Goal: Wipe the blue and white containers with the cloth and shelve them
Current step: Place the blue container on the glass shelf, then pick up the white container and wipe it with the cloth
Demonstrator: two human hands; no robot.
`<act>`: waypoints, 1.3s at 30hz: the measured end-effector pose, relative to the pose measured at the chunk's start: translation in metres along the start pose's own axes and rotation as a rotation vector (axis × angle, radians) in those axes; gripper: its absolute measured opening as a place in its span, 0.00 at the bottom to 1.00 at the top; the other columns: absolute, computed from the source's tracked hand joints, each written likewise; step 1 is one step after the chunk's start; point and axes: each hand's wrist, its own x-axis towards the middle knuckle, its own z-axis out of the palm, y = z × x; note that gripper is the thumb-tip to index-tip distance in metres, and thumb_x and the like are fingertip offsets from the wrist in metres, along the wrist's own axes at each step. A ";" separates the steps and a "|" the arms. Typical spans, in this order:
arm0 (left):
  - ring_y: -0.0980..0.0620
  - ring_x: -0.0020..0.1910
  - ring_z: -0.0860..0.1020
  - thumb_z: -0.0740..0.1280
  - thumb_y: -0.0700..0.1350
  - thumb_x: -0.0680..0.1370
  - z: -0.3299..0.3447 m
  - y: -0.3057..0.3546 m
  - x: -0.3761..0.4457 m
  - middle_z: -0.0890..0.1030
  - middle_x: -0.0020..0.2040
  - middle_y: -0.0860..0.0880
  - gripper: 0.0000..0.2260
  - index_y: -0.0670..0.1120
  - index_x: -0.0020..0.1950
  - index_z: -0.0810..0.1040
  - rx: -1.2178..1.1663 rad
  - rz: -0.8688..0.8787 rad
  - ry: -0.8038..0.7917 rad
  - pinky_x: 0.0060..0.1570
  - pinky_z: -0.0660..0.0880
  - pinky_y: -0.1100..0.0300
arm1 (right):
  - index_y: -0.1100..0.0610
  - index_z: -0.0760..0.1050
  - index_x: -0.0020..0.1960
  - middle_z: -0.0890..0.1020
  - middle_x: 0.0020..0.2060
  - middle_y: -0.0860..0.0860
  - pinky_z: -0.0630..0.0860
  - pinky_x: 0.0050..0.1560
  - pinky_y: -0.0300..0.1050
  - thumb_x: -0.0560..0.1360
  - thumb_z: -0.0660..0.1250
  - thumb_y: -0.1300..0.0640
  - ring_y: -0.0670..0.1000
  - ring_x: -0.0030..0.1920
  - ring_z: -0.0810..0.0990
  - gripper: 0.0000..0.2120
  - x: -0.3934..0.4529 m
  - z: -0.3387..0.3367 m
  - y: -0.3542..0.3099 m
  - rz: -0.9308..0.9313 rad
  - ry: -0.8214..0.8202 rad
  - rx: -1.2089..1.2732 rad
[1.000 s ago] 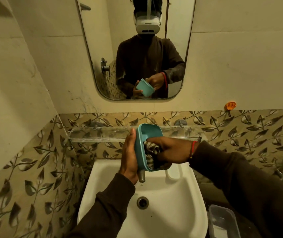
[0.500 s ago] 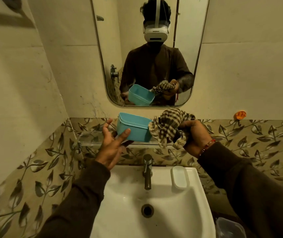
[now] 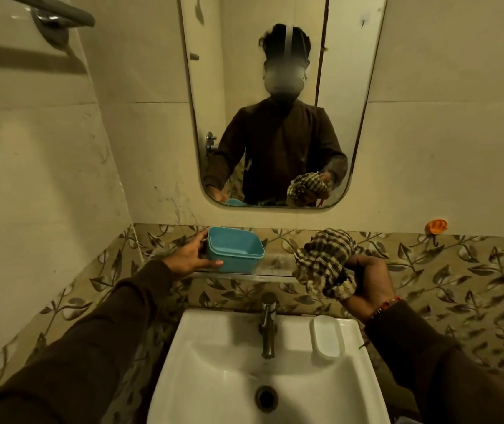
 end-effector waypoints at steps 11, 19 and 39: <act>0.44 0.75 0.67 0.74 0.33 0.75 -0.005 0.001 0.007 0.69 0.76 0.41 0.37 0.41 0.79 0.59 0.359 -0.096 -0.034 0.68 0.68 0.58 | 0.64 0.81 0.47 0.84 0.46 0.62 0.82 0.46 0.58 0.68 0.55 0.64 0.61 0.45 0.84 0.17 -0.007 -0.029 0.015 0.035 0.006 -0.009; 0.48 0.55 0.74 0.62 0.37 0.76 0.103 -0.040 -0.043 0.75 0.56 0.41 0.12 0.44 0.59 0.73 0.469 0.668 0.750 0.58 0.75 0.58 | 0.66 0.79 0.56 0.82 0.54 0.65 0.80 0.50 0.63 0.70 0.54 0.59 0.66 0.53 0.82 0.22 -0.011 -0.078 0.029 0.065 0.072 0.076; 0.36 0.68 0.74 0.68 0.53 0.80 0.330 -0.144 0.076 0.73 0.70 0.35 0.27 0.39 0.73 0.66 0.205 -0.502 0.243 0.67 0.72 0.47 | 0.66 0.78 0.52 0.85 0.41 0.64 0.75 0.55 0.58 0.73 0.50 0.58 0.63 0.50 0.79 0.21 0.015 -0.148 0.027 0.020 0.381 0.216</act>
